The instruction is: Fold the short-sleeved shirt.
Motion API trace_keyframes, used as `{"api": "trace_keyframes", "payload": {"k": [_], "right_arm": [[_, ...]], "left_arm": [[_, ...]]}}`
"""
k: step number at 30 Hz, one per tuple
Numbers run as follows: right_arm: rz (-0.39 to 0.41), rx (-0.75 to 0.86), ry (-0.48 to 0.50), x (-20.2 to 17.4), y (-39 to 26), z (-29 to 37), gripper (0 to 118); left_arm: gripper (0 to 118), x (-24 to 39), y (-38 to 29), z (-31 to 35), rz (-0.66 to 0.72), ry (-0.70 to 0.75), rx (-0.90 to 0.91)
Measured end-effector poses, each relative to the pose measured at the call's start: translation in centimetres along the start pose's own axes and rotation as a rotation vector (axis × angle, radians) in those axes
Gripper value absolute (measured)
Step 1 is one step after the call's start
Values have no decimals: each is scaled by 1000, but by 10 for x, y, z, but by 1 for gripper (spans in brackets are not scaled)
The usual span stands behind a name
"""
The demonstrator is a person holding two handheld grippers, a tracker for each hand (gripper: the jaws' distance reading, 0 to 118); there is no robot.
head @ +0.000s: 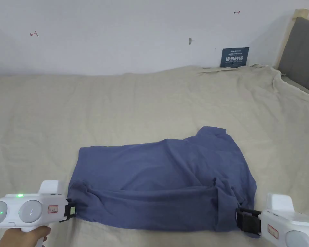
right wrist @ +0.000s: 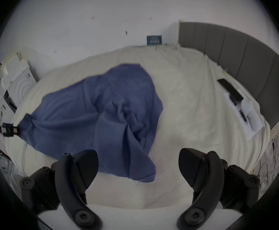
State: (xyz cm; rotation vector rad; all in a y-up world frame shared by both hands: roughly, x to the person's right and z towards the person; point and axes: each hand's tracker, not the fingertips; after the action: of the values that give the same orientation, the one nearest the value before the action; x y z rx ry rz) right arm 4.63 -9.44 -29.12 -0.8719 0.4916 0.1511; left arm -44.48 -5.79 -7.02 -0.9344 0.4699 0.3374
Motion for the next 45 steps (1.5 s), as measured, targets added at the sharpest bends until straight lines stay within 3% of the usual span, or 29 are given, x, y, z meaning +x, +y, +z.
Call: {"api": "trace_keyframes", "payload": {"k": [4, 7, 9, 10, 11, 13, 22, 36, 45], "right_arm": [[25, -59, -3, 0, -7, -23, 100], [37, -66, -3, -1, -9, -31, 87], [35, -87, 13, 2, -10, -35, 42], [31, -90, 30, 3, -11, -37, 14], [24, -97, 48, 4, -11, -39, 7], [-14, -100, 101, 8, -15, -43, 7], [-16, -21, 83, 20, -17, 0, 7], [-32, -41, 76, 38, -53, 58, 7], [-62, -115, 55, 43, -80, 42, 7]], "left_arm": [[7, -5, 2, -12, 2, -1, -3], [7, -3, -4, -12, 9, -1, -10], [7, -3, -5, -13, 15, -2, -17], [7, 0, -5, -9, 17, -2, -20], [7, -1, -6, -9, 19, 0, -20], [7, -3, -8, -10, 30, -3, -24], [7, -21, -29, -2, 93, -29, -35], [7, -38, -101, 32, 134, -17, -80], [7, -38, -123, 24, 167, 0, -119]]}}
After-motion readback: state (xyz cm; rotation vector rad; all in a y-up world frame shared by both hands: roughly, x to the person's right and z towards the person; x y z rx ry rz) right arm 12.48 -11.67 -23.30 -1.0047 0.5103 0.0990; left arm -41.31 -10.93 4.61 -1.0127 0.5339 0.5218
